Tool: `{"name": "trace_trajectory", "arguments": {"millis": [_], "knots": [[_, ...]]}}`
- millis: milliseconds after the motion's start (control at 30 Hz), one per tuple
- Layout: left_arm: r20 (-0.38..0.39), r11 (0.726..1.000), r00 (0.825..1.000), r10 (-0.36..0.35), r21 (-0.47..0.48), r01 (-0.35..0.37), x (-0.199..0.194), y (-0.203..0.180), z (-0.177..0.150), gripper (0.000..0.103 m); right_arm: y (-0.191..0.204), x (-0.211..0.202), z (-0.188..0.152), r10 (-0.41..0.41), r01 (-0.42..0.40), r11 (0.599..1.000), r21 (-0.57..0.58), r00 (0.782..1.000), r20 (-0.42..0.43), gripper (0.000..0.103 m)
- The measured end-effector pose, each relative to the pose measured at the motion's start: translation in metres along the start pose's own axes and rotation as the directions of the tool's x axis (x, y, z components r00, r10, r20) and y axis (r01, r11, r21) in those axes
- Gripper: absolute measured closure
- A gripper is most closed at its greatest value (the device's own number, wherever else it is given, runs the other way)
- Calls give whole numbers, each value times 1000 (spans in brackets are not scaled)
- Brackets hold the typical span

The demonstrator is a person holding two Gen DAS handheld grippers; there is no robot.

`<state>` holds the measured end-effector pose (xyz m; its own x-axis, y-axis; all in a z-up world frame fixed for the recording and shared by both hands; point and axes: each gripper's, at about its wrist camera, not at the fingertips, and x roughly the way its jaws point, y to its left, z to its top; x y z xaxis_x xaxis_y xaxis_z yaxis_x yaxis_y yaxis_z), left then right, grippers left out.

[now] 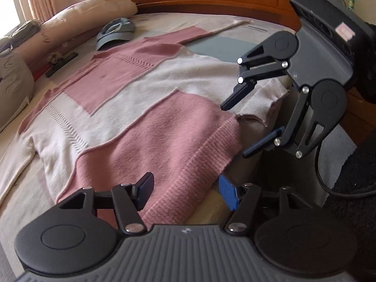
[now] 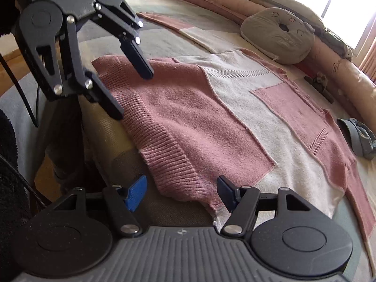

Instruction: Fold clothes

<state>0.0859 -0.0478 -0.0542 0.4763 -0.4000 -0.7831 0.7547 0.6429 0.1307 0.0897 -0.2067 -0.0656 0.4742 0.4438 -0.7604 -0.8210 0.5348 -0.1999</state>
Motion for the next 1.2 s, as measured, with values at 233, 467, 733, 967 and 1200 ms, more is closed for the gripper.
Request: {"name": "trace_trajectory", "arguments": {"millis": [233,467,733,967,1200], "knots": [[8,985,1000,12,170,-13,29,-21,14,34,-17,-17,-18,-30,28,990,137,999,17,32],[27,990,999,28,135,-32,34,-8,28,33,-27,-31,-35,-64,55,968,244,998,30,32],[42,998,999,18,65,-21,35,8,35,32,-14,-19,-27,-165,159,976,146,986,28,31],[50,1000,999,-16,-22,17,32,23,34,32,13,23,-10,-322,324,943,-79,946,44,31],[55,997,998,-44,-68,48,26,30,30,32,29,28,-6,-471,491,848,-199,871,142,31]]}}
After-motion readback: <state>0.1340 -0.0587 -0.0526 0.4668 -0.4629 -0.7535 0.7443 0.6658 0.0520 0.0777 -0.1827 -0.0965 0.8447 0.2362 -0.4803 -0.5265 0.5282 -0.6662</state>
